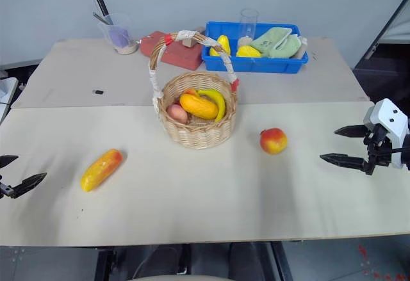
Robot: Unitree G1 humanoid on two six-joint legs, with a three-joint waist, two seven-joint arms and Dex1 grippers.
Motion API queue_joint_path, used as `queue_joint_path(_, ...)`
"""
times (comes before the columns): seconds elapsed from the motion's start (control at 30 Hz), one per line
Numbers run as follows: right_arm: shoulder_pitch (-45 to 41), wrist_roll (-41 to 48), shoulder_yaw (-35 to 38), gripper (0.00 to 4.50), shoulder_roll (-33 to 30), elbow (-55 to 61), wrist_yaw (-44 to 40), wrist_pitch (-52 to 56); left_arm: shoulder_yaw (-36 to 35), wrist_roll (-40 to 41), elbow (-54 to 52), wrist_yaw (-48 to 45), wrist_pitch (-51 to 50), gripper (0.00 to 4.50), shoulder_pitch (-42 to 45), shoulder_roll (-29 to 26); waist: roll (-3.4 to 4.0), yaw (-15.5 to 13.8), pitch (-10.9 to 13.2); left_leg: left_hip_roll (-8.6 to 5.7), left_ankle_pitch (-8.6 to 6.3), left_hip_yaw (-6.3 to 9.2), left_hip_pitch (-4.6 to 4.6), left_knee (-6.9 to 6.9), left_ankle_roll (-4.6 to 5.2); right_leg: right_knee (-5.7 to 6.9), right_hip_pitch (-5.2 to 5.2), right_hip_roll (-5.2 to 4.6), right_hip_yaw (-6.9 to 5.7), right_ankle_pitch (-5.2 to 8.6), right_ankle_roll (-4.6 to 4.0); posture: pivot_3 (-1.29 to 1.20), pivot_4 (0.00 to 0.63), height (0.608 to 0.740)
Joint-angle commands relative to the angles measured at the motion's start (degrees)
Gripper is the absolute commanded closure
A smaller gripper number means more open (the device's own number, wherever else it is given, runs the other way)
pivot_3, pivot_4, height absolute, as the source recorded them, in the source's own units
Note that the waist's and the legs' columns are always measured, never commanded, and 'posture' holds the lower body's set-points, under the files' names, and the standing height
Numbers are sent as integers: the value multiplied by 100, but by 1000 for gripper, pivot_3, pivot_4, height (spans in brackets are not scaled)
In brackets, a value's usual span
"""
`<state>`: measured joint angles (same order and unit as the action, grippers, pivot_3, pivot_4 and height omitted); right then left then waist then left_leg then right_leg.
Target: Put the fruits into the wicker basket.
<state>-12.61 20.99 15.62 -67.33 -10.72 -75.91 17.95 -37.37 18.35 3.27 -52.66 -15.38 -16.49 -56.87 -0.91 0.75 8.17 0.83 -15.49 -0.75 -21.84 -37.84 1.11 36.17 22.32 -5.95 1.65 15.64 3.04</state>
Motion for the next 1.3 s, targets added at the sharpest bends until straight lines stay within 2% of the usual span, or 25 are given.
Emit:
queue_joint_path(0.03,-63,11,94,89,-24,62,5,-80,-241,55,-80,-18,-101,0,24,-42,0,-1,0,0,0,0,0,0,0,0,0,0,0,0,0,0,150,740)
queue_joint_path(0.47,-95,5,51,89,-10,56,27,-84,-396,175,-49,-272,115,0,144,30,0,2,0,1,0,-3,1,0,0,3,0,13,0,0,0,0,150,740)
queue_joint_path(0.6,-157,-37,15,89,56,79,114,-196,-413,337,-83,-385,-112,0,159,22,0,3,0,2,0,-3,2,0,0,3,-1,18,1,0,0,0,150,740)
queue_joint_path(0.73,-301,194,-10,89,123,589,124,28,-335,806,-663,-351,-689,0,303,148,0,-4,0,3,0,-3,3,-1,0,6,-1,20,1,0,0,0,150,740)
queue_joint_path(0.97,-594,1334,2,89,142,2161,8,1248,149,1475,-1786,-193,-1791,0,400,382,0,-2,0,8,0,4,0,-2,0,6,0,28,4,-1,2,0,150,740)
queue_joint_path(1.1,-1007,1988,-198,89,260,2983,157,1800,856,1152,-2028,347,-2097,0,622,526,0,-8,0,7,1,10,0,-2,-1,7,-2,30,7,-1,2,0,150,740)
queue_joint_path(1.3,-1676,2516,-479,89,439,3388,306,2257,1566,806,-1586,618,-1912,0,1121,763,-2,-21,0,5,2,14,-4,-2,-2,6,0,33,6,-1,1,0,150,740)
